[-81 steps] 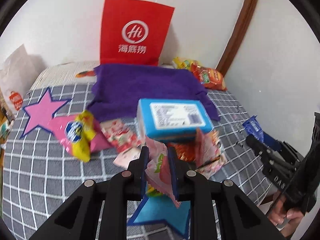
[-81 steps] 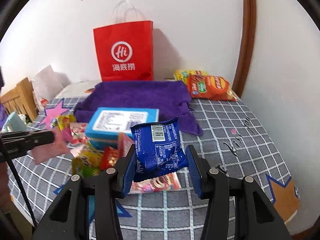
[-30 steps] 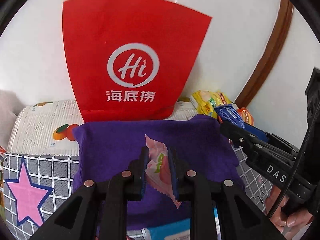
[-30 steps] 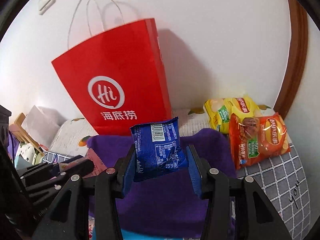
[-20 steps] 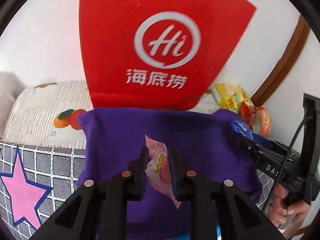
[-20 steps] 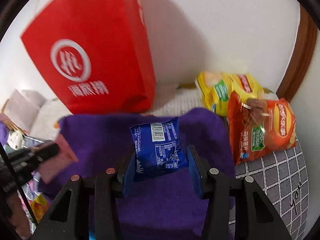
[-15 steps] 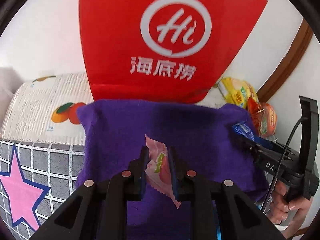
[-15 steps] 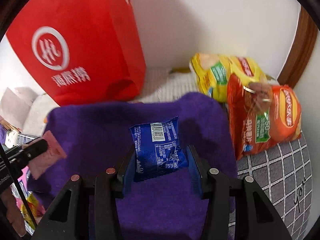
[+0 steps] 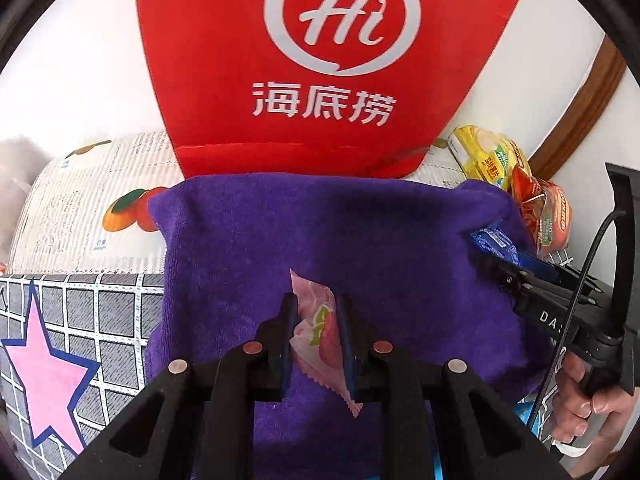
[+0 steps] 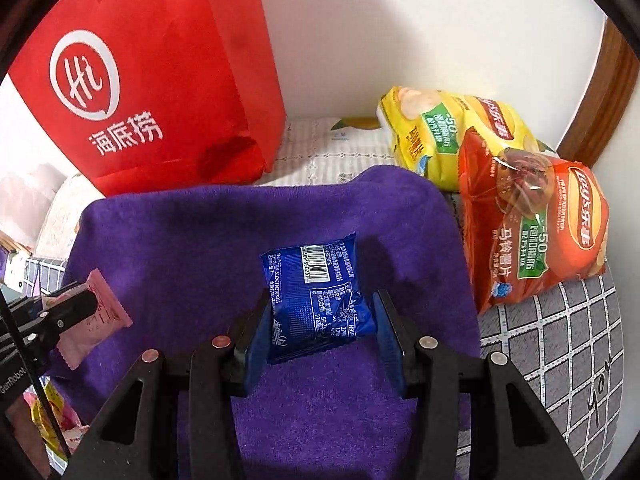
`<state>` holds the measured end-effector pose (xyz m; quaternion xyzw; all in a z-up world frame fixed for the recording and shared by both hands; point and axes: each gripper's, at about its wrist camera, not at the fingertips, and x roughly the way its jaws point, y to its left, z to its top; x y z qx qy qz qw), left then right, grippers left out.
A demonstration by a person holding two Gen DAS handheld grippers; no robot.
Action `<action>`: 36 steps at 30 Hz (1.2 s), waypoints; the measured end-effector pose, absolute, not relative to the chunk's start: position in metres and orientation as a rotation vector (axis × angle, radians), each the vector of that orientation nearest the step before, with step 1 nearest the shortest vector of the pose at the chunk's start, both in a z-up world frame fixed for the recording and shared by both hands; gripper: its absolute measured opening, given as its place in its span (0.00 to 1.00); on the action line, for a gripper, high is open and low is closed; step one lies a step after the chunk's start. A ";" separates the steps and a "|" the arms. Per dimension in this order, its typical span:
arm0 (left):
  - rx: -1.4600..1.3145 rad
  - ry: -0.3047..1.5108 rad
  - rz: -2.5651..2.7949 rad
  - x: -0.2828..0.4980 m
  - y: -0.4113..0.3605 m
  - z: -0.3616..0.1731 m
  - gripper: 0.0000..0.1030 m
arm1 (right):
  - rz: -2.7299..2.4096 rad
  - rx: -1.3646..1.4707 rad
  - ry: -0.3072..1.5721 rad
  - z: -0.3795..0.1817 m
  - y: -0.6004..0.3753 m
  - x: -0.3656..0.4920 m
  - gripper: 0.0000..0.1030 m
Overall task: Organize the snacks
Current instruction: 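Carry both snacks over the purple towel and open both tools to drop them, then grasp the pink panda snack bag with the right tool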
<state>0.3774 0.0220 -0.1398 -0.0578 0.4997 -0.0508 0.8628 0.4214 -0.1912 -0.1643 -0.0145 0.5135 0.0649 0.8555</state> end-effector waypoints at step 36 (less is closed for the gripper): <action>-0.083 0.969 -0.052 0.353 0.022 -0.089 0.55 | 0.113 -0.016 0.966 -0.103 -0.186 0.399 0.64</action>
